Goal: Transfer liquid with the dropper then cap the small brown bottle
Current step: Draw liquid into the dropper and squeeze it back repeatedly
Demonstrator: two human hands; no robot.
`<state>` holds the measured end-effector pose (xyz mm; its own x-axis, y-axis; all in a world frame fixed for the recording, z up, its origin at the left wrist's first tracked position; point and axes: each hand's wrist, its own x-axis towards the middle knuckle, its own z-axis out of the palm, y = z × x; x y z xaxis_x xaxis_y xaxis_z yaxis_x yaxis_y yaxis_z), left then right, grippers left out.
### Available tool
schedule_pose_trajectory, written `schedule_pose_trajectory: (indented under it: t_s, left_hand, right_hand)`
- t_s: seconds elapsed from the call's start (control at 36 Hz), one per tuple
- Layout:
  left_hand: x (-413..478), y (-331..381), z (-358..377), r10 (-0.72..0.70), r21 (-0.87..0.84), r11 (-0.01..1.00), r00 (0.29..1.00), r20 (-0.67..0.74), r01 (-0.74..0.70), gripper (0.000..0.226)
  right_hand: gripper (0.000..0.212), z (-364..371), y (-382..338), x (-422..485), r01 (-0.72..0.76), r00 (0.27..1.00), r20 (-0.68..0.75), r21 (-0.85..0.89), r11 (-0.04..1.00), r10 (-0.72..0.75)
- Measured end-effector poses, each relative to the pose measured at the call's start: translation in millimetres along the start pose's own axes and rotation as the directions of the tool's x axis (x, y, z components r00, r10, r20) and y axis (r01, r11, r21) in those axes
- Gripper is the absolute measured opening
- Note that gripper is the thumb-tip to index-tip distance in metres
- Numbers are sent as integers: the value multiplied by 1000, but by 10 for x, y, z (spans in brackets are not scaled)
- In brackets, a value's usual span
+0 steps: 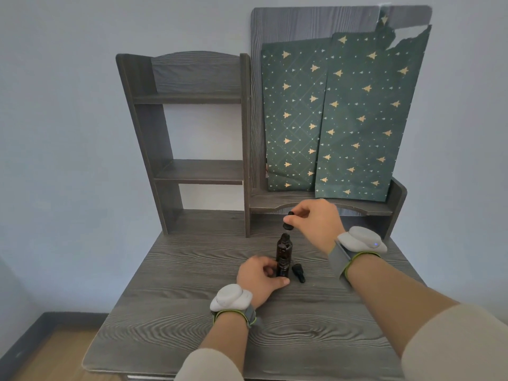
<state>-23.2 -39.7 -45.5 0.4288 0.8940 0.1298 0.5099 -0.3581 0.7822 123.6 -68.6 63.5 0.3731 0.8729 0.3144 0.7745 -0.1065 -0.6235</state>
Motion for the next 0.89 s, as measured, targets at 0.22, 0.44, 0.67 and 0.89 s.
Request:
schedule_pose_trajectory:
  t_s: [0.22, 0.44, 0.67, 0.89]
  left_hand:
    - [-9, -13, -7, -1, -6, 1000, 1000, 3, 1, 35]
    - [-8, -33, -3, -1, -13, 1000, 1000, 10, 2, 33]
    - [3, -41, 10, 3, -2, 1000, 1000, 4, -3, 32]
    - [12, -53, 13, 6, 9, 1000, 1000, 5, -6, 31]
  right_hand:
    - [16, -115, -71, -7, 23, 999, -46, 35, 999, -21]
    - [14, -203, -115, -1, 37, 995, -98, 59, 998, -31]
    - [18, -259, -143, -12, 41, 992, -124, 75, 996, -32]
    - [16, -212, -85, -106, 20, 997, -73, 71, 997, -14]
